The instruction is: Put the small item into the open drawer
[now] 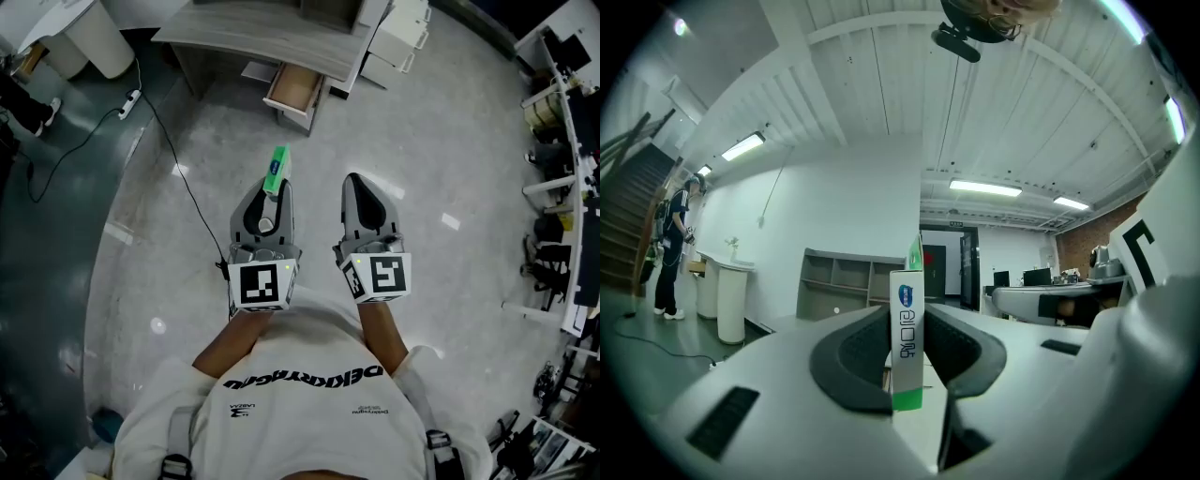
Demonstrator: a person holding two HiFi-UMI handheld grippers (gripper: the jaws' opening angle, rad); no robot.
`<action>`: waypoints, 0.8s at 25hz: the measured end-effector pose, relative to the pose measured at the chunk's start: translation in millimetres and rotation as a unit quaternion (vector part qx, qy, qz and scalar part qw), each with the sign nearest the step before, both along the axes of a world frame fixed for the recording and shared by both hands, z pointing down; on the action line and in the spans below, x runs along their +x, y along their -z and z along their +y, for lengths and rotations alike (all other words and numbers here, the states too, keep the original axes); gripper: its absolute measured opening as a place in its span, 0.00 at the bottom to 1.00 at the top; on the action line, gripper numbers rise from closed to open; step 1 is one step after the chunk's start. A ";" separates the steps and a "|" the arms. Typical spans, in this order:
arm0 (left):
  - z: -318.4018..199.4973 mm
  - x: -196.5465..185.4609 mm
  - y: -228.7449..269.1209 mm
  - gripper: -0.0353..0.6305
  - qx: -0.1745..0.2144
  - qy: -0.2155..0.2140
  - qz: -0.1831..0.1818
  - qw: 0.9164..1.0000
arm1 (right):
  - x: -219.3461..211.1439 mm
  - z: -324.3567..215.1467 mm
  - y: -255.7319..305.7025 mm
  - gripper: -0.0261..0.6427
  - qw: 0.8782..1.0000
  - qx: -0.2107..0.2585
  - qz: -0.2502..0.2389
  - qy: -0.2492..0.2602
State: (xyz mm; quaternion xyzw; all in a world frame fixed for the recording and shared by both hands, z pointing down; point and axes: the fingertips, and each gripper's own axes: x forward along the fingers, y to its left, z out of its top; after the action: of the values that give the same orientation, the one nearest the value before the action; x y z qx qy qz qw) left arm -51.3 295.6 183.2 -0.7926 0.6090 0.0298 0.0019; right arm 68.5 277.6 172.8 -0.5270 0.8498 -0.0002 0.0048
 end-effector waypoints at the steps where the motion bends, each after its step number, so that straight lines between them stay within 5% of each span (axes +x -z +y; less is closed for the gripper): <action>1: -15.3 -5.0 5.2 0.20 0.004 -0.004 0.002 1.000 | -5.6 -15.6 5.5 0.08 1.000 0.003 0.004 -0.003; 9: -134.6 -35.2 23.0 0.20 0.002 -0.045 -0.008 0.999 | -51.4 -129.8 24.3 0.08 1.000 0.004 0.013 -0.016; 20: -252.3 -45.4 -7.3 0.20 -0.052 -0.088 -0.003 0.995 | -67.9 -232.8 -3.0 0.08 0.999 -0.023 0.007 -0.046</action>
State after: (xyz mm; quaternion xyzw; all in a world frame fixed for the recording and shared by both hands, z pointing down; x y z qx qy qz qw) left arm -96.6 43.3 190.4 -0.8424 0.5373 -0.0042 -0.0396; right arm 0.6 44.8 175.9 -0.5655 0.8245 -0.0154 -0.0133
